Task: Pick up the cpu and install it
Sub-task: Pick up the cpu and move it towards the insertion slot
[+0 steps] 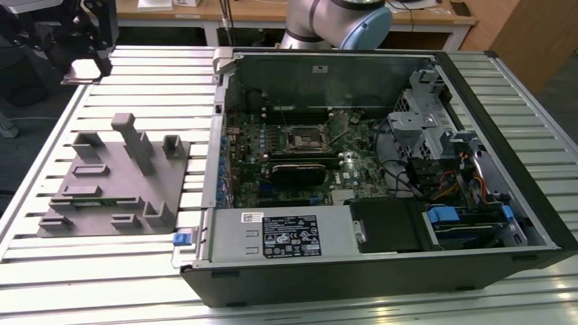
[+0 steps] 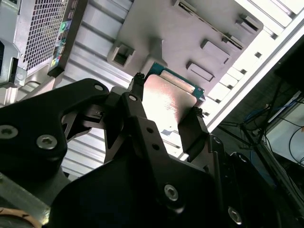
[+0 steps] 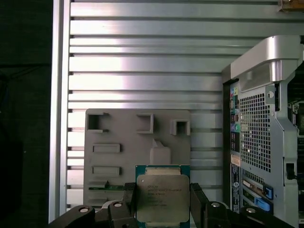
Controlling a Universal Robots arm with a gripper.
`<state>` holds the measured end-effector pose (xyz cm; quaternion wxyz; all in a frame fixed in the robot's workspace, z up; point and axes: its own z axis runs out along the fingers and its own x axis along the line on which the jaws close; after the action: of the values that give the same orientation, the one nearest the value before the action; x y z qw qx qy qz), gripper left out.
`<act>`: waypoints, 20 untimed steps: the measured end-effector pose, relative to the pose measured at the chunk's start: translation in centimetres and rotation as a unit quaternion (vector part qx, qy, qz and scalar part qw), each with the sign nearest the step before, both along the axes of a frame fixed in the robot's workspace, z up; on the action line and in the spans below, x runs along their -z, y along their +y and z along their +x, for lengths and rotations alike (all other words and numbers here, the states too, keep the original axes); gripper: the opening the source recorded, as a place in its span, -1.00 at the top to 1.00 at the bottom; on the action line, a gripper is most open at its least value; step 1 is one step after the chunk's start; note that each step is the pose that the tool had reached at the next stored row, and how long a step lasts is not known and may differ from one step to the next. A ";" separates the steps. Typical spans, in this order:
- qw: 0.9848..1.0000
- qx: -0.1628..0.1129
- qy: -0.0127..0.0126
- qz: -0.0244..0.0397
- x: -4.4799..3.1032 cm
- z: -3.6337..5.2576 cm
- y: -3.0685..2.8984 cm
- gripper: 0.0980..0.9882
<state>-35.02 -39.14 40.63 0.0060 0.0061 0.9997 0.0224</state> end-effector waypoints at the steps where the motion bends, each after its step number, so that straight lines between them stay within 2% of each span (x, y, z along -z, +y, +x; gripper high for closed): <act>1: 1.000 0.000 0.000 0.000 0.00 0.10 0.00 0.00; 20: 1.000 0.000 0.000 0.000 0.00 2.38 0.05 0.00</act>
<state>-32.64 -39.09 40.62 0.0060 0.0060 0.9997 0.0224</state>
